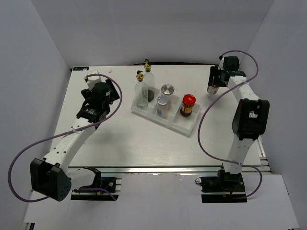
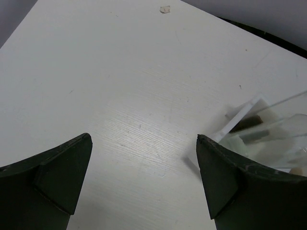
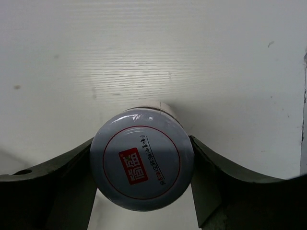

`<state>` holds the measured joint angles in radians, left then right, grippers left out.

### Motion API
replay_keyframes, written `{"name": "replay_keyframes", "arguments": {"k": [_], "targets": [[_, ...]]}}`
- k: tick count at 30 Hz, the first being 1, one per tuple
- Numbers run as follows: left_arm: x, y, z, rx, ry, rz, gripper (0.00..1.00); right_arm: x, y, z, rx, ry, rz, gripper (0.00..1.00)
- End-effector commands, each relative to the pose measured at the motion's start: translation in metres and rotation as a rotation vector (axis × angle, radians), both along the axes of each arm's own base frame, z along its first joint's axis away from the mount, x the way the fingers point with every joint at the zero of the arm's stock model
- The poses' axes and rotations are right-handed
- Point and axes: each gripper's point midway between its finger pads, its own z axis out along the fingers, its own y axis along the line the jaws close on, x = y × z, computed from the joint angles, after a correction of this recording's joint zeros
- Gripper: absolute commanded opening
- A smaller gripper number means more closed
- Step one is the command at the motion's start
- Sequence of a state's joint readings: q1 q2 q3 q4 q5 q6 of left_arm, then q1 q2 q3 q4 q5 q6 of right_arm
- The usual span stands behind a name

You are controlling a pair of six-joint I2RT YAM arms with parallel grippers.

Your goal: Organize the condiment bottles

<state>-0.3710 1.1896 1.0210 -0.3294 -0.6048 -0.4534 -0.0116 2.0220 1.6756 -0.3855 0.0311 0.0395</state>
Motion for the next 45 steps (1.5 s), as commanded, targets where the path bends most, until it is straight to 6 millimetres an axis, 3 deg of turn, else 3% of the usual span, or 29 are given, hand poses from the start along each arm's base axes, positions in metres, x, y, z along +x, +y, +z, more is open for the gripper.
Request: {"name": "replay_keyframes", "arguments": {"k": [1, 3, 8, 9, 10, 11, 12, 14, 17, 20, 24, 26, 38, 45], "targets": [[0.006, 0.006, 0.008, -0.062, -0.052, 0.030, 0.98, -0.013, 0.039, 0.140, 0.065, -0.320, 0.221, 0.17], [0.010, 0.008, 0.000, -0.062, -0.031, 0.035, 0.98, -0.042, 0.075, 0.161, 0.060, -0.355, 0.319, 0.17], [0.013, 0.011, -0.008, -0.077, -0.031, 0.006, 0.98, -0.111, 0.124, 0.180, 0.033, -0.375, 0.414, 0.16], [0.012, 0.014, -0.009, -0.076, -0.031, 0.010, 0.98, -0.126, 0.144, 0.180, 0.059, -0.372, 0.458, 0.16], [0.012, 0.015, -0.010, -0.072, -0.027, 0.012, 0.98, -0.142, 0.151, 0.191, 0.076, -0.403, 0.481, 0.16], [0.011, 0.017, -0.012, -0.070, -0.023, 0.008, 0.98, -0.157, 0.171, 0.190, 0.096, -0.400, 0.540, 0.16], [0.010, 0.017, -0.012, -0.072, -0.024, 0.003, 0.98, -0.169, 0.178, 0.179, 0.104, -0.373, 0.565, 0.16], [0.011, 0.018, -0.012, -0.076, -0.032, -0.007, 0.98, -0.194, 0.198, 0.181, 0.156, -0.378, 0.628, 0.16], [0.011, 0.015, -0.014, -0.081, -0.030, -0.034, 0.98, -0.216, 0.215, 0.162, 0.208, -0.324, 0.666, 0.16], [0.010, 0.012, -0.013, -0.079, -0.027, -0.060, 0.98, -0.229, 0.219, 0.136, 0.199, -0.253, 0.665, 0.15], [0.006, 0.013, -0.011, -0.079, -0.042, -0.065, 0.98, -0.234, 0.213, 0.100, 0.141, -0.158, 0.607, 0.15], [0.004, 0.013, -0.010, -0.079, -0.048, -0.066, 0.98, -0.227, 0.209, 0.084, 0.104, -0.165, 0.541, 0.15], [0.001, 0.017, -0.013, -0.070, -0.049, -0.056, 0.98, -0.182, 0.196, 0.059, 0.040, -0.283, 0.322, 0.17], [0.002, 0.016, -0.016, -0.070, -0.037, -0.058, 0.98, -0.176, 0.200, 0.021, 0.046, -0.225, 0.283, 0.20]]}}
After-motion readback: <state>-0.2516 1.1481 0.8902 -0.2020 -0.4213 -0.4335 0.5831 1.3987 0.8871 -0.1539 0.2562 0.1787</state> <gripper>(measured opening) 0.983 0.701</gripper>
